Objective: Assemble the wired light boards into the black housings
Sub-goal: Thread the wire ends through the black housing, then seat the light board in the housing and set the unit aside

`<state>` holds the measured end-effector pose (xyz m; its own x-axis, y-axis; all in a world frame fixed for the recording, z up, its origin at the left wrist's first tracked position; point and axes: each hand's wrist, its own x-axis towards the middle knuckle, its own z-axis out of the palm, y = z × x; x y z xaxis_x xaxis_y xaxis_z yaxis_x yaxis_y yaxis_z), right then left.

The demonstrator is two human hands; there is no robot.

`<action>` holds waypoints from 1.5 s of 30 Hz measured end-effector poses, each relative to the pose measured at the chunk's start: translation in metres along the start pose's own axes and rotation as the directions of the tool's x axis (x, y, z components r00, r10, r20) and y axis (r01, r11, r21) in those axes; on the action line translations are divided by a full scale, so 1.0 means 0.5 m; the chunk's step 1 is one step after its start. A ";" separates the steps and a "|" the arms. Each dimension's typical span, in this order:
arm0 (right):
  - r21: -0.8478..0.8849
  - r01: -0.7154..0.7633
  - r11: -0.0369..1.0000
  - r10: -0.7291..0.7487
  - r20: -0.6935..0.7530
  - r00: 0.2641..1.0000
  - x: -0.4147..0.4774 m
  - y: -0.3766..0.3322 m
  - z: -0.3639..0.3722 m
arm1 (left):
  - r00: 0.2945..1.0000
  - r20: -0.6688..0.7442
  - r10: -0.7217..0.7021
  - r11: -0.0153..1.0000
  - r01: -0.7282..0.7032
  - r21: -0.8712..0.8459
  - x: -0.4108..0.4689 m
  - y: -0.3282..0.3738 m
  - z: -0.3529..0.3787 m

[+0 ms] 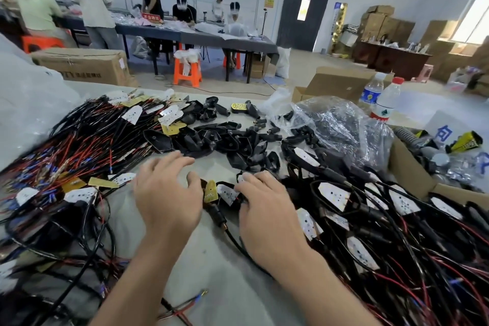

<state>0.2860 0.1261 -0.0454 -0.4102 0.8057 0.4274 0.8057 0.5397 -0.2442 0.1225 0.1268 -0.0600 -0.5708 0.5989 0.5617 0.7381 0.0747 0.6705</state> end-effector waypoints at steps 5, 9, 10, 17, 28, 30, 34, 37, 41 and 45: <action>0.139 -0.033 0.990 0.005 0.196 0.981 0.026 -0.040 0.081 | 0.999 0.024 0.033 0.944 -0.039 0.327 0.085 -0.032 -0.095; 0.233 0.002 0.973 -0.038 0.151 0.988 0.052 -0.060 0.120 | 0.921 0.233 -0.313 0.731 0.077 0.678 0.130 -0.110 -0.158; 0.269 -0.004 0.963 -0.039 0.154 0.987 0.061 -0.067 0.128 | 0.863 0.301 -0.407 0.678 0.065 0.732 0.135 -0.129 -0.167; 0.311 0.001 0.950 -0.105 0.315 0.943 0.093 -0.130 0.183 | 0.828 0.435 -0.353 0.821 0.052 0.568 0.093 -0.189 -0.141; 0.754 -0.371 0.541 -0.208 0.548 0.810 0.125 -0.205 0.084 | 0.912 -0.011 -0.409 0.776 0.341 -0.531 0.058 -0.100 -0.131; 0.781 -0.360 0.511 -0.243 0.532 0.811 0.133 -0.206 0.073 | 0.896 0.053 -0.440 0.675 0.369 -0.639 0.061 -0.096 -0.130; 0.791 -0.471 0.391 -0.182 0.568 0.803 0.132 -0.193 0.061 | 0.854 0.268 -0.446 0.504 0.487 -0.713 0.067 -0.101 -0.144; 0.753 -0.539 0.376 -0.030 0.592 0.806 0.132 -0.186 0.072 | 0.858 0.356 -0.371 0.709 0.509 -0.489 0.054 -0.129 -0.171; 0.682 -0.621 0.387 0.046 0.659 0.751 0.139 -0.188 0.102 | 0.865 0.254 -0.433 0.900 0.432 0.060 0.029 -0.182 -0.208; 0.661 -0.648 0.378 -0.030 0.708 0.705 0.138 -0.200 0.121 | 0.788 0.362 -0.497 0.811 0.571 -0.128 0.015 -0.192 -0.197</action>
<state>0.1513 0.1425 -0.0439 -0.6165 0.7248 -0.3075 0.2876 -0.1562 -0.9449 0.0119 0.0460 -0.0725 -0.6868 0.7238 -0.0663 0.2273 0.3005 0.9263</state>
